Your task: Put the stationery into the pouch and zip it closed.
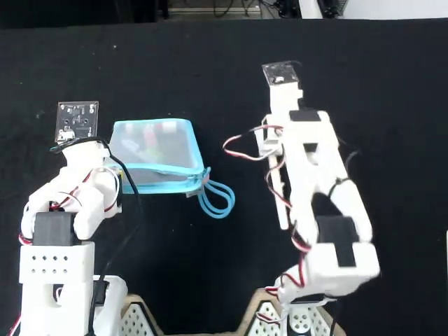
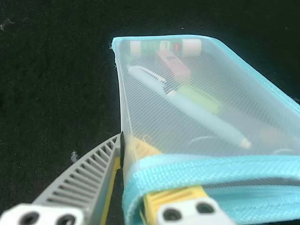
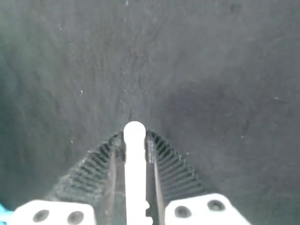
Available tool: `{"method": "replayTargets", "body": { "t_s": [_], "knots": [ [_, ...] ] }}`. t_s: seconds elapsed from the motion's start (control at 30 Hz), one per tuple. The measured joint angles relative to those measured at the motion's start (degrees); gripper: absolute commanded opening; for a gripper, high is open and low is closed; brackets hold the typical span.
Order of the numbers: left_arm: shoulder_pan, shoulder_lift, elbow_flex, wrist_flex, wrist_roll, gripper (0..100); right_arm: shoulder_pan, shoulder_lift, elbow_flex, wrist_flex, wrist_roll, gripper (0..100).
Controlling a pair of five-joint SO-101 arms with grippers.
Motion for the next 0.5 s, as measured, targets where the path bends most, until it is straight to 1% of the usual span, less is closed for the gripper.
{"method": "replayTargets", "body": {
  "t_s": [0.1, 0.27, 0.5],
  "knots": [
    [0.00, 0.00, 0.00, 0.00, 0.00, 3, 0.00, -4.66, 4.75, -3.34, -1.41, 1.1],
    [0.00, 0.00, 0.00, 0.00, 0.00, 3, 0.00, -14.68, 10.90, -4.84, -7.38, 1.1],
    [0.00, 0.00, 0.00, 0.00, 0.00, 3, 0.00, -30.59, 19.43, -5.01, -8.53, 1.1]
  ]
}}
